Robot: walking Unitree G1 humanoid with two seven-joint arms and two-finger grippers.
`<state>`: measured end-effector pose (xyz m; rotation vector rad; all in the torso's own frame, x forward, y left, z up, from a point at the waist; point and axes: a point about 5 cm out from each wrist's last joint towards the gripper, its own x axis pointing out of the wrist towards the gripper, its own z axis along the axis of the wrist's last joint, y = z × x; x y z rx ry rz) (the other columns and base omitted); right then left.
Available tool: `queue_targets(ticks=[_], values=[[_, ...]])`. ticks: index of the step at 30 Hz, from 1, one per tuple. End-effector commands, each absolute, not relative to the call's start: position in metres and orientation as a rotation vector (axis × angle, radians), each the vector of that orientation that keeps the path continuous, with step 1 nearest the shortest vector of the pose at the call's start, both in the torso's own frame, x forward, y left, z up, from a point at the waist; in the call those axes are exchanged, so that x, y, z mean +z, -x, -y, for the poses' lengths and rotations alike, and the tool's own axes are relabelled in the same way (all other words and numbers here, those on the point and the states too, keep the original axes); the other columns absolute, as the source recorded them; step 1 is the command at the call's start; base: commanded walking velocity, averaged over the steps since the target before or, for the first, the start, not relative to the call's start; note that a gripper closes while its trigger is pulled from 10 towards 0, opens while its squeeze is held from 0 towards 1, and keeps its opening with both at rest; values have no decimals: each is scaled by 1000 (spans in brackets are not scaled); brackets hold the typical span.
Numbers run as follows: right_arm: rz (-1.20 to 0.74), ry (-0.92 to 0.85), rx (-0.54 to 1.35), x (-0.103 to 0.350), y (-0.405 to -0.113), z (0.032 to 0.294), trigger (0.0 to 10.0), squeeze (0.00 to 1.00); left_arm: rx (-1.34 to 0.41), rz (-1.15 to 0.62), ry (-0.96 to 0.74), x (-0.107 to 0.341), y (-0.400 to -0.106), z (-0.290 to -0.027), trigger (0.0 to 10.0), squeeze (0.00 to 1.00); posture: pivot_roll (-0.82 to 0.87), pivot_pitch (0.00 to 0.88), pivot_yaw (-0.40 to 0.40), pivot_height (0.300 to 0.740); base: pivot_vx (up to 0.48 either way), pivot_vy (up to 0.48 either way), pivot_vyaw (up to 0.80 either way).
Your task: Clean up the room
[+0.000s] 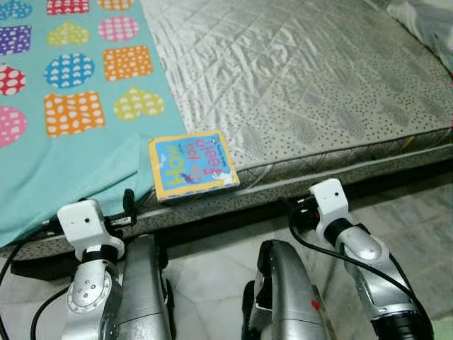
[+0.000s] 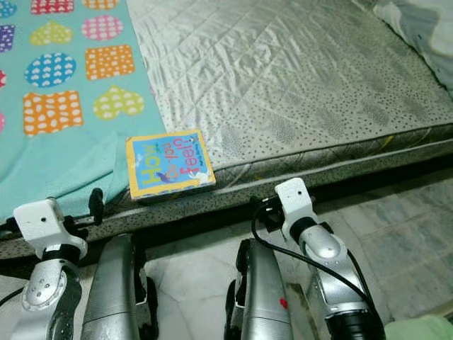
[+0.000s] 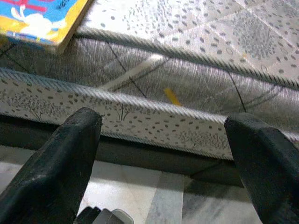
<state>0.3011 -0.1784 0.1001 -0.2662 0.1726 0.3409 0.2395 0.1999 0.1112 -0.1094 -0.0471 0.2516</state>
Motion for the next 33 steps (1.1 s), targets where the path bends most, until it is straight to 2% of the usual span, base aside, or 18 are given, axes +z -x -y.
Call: queue_targets(ticks=[1, 24, 33], values=[[-198, 270, 334, 94, -298, 183, 10000, 0, 243, 44, 111, 109, -237, -199, 10000, 0, 58, 300, -70, 519, 304, 0, 0], [-190, 272, 331, 94, -298, 184, 10000, 0, 227, 48, 121, 109, -239, -197, 10000, 0, 56, 296, -68, 519, 366, 0, 0], [-189, 275, 334, 93, -298, 183, 10000, 0, 219, 34, 129, 108, -242, -194, 10000, 0, 58, 294, -63, 519, 30, 0, 0]])
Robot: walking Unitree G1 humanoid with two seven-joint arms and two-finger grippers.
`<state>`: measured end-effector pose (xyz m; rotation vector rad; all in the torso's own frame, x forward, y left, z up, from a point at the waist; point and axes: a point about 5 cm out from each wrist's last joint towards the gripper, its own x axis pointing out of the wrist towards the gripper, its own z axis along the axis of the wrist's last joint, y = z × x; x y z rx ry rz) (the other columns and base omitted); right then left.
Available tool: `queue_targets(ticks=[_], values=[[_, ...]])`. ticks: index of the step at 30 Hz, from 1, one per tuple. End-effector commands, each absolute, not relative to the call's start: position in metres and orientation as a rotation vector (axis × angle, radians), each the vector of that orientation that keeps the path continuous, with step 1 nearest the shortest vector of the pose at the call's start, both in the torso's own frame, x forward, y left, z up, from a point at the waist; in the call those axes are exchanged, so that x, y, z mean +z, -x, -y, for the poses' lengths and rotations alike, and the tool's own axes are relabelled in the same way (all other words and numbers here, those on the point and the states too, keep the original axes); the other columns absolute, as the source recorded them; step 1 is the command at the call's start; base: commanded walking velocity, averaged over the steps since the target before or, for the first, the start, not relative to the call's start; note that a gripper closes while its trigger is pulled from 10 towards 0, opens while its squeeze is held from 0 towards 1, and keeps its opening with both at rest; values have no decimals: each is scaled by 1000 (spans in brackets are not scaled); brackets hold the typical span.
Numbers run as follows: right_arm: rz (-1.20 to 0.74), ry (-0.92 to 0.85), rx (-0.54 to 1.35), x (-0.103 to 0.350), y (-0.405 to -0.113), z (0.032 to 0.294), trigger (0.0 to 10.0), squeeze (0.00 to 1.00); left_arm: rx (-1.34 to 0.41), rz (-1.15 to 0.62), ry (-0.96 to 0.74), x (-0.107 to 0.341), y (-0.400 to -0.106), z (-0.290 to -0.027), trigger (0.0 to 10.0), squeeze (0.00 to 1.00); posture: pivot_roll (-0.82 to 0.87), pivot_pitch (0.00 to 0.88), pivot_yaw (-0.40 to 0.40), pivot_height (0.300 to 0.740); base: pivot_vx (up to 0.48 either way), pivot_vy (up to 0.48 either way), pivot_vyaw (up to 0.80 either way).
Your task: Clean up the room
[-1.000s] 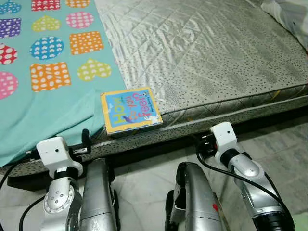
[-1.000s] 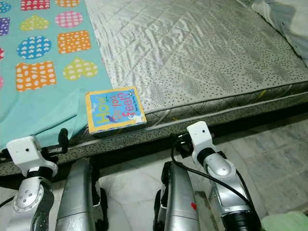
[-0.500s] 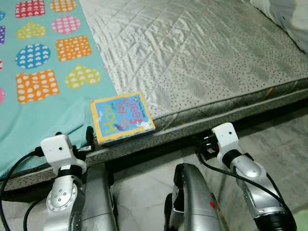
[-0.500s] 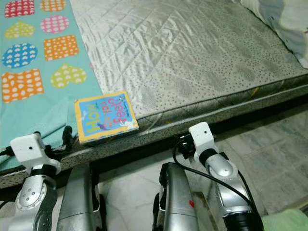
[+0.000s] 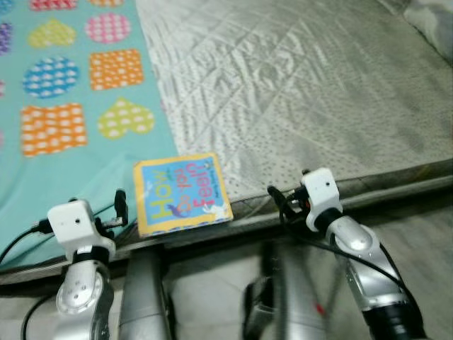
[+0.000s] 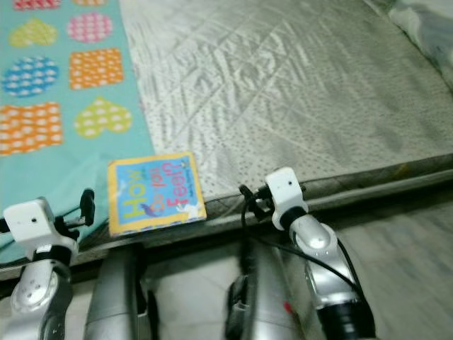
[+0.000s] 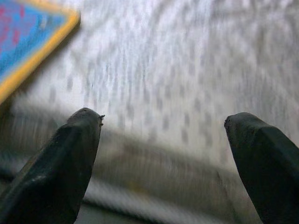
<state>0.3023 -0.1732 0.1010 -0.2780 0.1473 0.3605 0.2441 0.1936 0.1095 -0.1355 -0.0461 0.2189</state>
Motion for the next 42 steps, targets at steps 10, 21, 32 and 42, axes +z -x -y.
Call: queue_targets(ticks=[10, 21, 32, 42], values=[[-186, 279, 336, 93, -298, 183, 10000, 0, 226, 29, 134, 107, -243, -195, 10000, 0, 57, 298, -64, 519, 0, 0, 0], [-186, 279, 344, 92, -298, 183, 10000, 0, 244, 27, 141, 107, -243, -195, 10000, 0, 55, 299, -68, 519, 0, 0, 0], [-189, 288, 358, 90, -295, 182, 10000, 0, 331, 31, 195, 107, -237, -206, 10000, 0, 56, 297, -70, 484, 0, 0, 0], [-184, 284, 352, 92, -295, 184, 10000, 0, 345, 31, 221, 111, -247, -221, 10000, 0, 55, 297, -73, 484, 0, 0, 0]])
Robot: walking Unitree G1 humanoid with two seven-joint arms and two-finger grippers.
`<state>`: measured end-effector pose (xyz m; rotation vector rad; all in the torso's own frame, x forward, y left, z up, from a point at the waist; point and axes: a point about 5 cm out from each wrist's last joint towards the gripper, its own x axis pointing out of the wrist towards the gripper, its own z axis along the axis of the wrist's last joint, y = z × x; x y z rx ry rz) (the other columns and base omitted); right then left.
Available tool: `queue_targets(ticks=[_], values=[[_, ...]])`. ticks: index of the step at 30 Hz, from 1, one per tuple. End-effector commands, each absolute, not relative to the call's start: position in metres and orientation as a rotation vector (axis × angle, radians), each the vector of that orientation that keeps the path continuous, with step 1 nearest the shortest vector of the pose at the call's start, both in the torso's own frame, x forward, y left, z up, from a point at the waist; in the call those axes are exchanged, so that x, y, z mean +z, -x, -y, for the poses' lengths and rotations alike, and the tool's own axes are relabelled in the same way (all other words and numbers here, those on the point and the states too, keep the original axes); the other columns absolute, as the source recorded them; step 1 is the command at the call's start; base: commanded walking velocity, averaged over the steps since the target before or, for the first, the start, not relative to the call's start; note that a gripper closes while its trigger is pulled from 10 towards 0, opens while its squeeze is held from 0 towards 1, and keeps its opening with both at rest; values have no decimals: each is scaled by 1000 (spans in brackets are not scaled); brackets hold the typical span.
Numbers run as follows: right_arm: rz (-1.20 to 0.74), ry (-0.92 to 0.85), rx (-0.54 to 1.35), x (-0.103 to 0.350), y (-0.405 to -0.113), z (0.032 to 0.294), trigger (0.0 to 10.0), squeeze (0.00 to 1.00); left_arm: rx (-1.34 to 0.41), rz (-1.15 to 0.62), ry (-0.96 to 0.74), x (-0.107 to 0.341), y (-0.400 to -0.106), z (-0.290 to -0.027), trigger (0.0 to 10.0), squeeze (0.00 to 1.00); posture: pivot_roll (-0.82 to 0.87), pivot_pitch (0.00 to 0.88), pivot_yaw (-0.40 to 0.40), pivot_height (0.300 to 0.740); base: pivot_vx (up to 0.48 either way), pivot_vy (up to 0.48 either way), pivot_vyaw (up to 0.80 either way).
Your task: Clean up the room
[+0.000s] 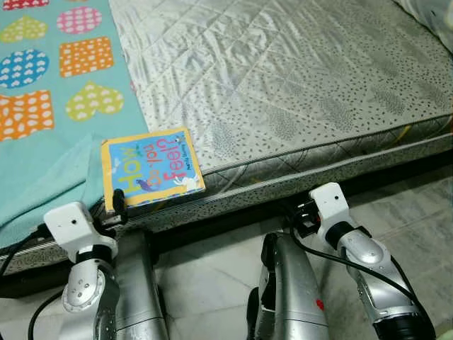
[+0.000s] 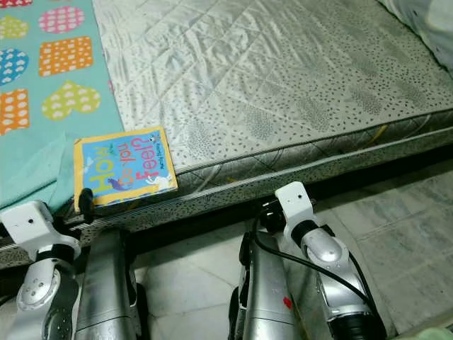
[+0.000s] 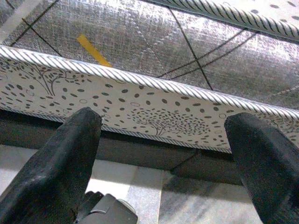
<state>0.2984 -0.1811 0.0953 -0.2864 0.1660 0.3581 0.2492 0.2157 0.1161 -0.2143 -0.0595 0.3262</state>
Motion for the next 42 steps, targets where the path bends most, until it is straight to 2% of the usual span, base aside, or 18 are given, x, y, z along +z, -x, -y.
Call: queue_targets(ticks=[1, 11, 23, 31, 35, 42], values=[[-183, 281, 350, 93, -294, 184, 10000, 0, 346, 31, 223, 112, -249, -224, 10000, 0, 55, 297, -73, 484, 0, 0, 0], [-184, 285, 348, 91, -293, 183, 10000, 0, 343, -27, 252, 107, -258, -239, 10000, 0, 47, 296, -70, 484, 0, 0, 0], [-176, 293, 339, 93, -293, 186, 10000, 0, 257, -38, 308, 115, -279, -237, 10000, 0, 30, 291, -64, 484, 0, 0, 0], [-172, 294, 341, 93, -294, 184, 10000, 0, 248, -42, 297, 110, -267, -228, 10000, 0, 38, 287, -60, 484, 0, 0, 0], [-170, 294, 350, 93, -294, 182, 10000, 0, 262, 36, 260, 116, -251, -221, 10000, 0, 42, 287, -60, 484, 0, 0, 0], [-173, 295, 353, 91, -294, 183, 10000, 0, 253, 124, 206, 134, -243, -212, 10000, 0, 49, 293, -60, 484, 0, 0, 0]])
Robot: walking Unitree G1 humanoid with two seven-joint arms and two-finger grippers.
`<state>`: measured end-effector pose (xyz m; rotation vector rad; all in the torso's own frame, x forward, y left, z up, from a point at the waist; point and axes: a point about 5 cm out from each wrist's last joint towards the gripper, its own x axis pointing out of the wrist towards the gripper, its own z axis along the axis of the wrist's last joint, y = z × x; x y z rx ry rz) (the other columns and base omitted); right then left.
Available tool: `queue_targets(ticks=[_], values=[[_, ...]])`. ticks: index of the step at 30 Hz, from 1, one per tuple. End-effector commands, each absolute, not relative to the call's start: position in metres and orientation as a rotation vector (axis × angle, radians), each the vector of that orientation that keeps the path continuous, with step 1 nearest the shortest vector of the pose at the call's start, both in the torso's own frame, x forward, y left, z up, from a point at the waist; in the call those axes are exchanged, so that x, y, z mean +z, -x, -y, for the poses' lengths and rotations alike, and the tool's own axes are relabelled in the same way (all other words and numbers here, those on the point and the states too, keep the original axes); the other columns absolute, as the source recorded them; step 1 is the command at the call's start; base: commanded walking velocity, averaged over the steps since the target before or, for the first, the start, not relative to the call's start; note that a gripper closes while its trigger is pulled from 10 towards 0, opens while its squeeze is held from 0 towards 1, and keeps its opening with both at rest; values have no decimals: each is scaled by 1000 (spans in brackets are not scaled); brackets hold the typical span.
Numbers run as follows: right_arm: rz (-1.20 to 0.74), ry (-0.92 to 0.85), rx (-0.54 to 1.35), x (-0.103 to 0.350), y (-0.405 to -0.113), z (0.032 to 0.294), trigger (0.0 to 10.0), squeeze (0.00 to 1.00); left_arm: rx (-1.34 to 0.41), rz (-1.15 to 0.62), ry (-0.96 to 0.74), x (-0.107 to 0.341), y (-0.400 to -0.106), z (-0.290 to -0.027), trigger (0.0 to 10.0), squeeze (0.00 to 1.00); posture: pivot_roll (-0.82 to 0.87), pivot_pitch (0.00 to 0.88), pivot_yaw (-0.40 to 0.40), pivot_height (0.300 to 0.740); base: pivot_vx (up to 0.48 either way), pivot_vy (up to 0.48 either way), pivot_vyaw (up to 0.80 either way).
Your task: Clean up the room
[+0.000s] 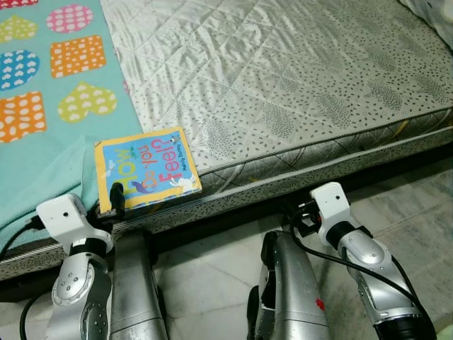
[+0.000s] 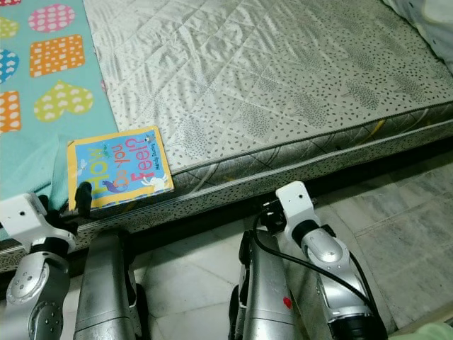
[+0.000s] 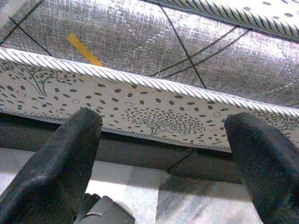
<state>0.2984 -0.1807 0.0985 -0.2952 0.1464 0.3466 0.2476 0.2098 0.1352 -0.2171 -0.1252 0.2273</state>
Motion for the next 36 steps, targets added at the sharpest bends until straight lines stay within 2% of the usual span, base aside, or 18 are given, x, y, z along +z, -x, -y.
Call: queue_targets(ticks=[1, 17, 20, 25, 29, 30, 31, 33, 36], values=[[-174, 295, 355, 91, -294, 182, 10000, 0, 258, 128, 200, 135, -244, -213, 10000, 0, 48, 294, -61, 484, 0, 0, 0], [-161, 320, 353, 94, -294, 184, 10000, 0, 244, -9, 239, 111, -280, -232, 10000, 0, 23, 297, -66, 484, 0, 0, 0], [-159, 325, 347, 95, -294, 185, 10000, 0, 224, -22, 251, 111, -292, -232, 10000, 0, 23, 297, -66, 484, 0, 0, 0], [-148, 335, 346, 97, -294, 184, 10000, 0, 213, -48, 270, 106, -295, -228, 10000, 0, 7, 293, -60, 484, 0, 0, 0], [-135, 335, 346, 101, -295, 184, 10000, 0, 163, -112, 387, 92, -293, -219, 10000, 0, 6, 291, -59, 484, 0, 0, 0], [-135, 309, 358, 104, -295, 183, 10000, 0, 110, -165, 534, 84, -292, -210, 9608, 0, 7, 291, -57, 484, 0, 0, 0], [-136, 292, 367, 105, -294, 182, 10000, 0, 76, -189, 610, 81, -291, -205, 9608, 0, 7, 291, -57, 484, 0, 0, 0], [-143, 254, 418, 109, -291, 179, 10000, 0, 28, -203, 652, 78, -289, -198, 9137, 0, 4, 289, -55, 484, 0, 0, 0], [-155, 209, 515, 116, -283, 173, 10000, 0, -1, -217, 691, 75, -286, -192, 9569, 0, -4, 287, -55, 484, 0, 0, 0]])
